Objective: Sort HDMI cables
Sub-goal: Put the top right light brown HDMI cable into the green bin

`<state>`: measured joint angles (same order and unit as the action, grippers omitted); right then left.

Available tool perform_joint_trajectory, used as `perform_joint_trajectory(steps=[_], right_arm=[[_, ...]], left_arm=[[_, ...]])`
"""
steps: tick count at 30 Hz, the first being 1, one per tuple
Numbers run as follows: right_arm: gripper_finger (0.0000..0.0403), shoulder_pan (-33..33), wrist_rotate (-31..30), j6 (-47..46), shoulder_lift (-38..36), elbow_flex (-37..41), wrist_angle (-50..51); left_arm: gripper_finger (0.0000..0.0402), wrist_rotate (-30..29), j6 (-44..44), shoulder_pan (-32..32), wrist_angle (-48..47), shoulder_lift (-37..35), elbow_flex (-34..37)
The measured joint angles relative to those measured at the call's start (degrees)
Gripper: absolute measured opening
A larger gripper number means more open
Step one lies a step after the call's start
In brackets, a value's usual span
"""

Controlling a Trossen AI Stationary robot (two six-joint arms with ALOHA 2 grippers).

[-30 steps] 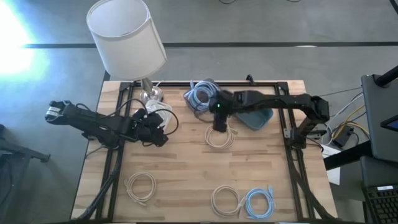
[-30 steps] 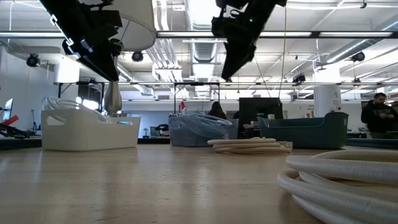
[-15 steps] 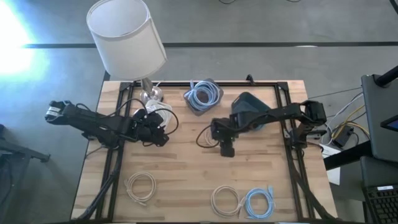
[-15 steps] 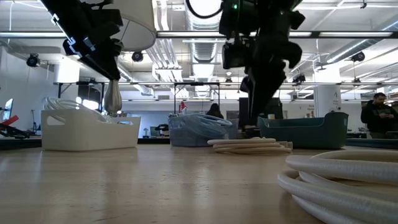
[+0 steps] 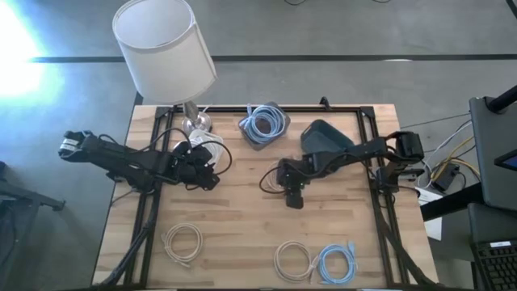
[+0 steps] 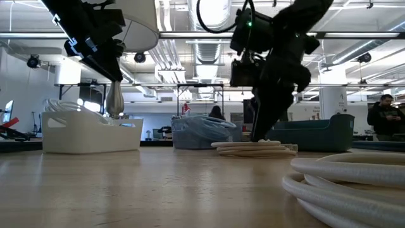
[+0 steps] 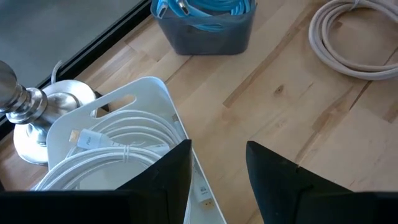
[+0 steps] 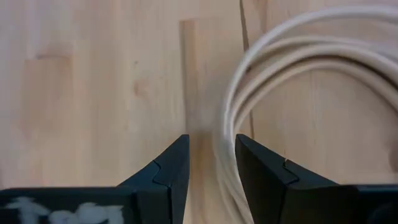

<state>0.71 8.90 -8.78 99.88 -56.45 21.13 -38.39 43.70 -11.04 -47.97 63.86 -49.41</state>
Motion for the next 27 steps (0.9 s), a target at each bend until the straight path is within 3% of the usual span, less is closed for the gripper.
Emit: perform_joint_trajectory(steps=[8,15,22,27], right_arm=[[0.0117,0.02,-0.34,0.51,0.00,5.40,-6.68],[0.0092,-0.07,-5.89,4.89,-0.13,7.34,-7.70],[0.0037,-1.07,-5.33,10.69,-0.01,5.91,-6.67],[0.0030,-1.97,-4.56,8.32,0.07,2.56,-6.53]], left_arm=[[0.0156,-0.02,0.02,0.01,0.36,0.00,0.00],[0.0156,-0.04,0.02,0.00,0.49,0.00,0.00],[0.0156,-0.07,-0.29,-0.01,0.53,0.00,0.00],[0.0156,-0.07,-0.33,-0.01,0.55,0.00,0.00]])
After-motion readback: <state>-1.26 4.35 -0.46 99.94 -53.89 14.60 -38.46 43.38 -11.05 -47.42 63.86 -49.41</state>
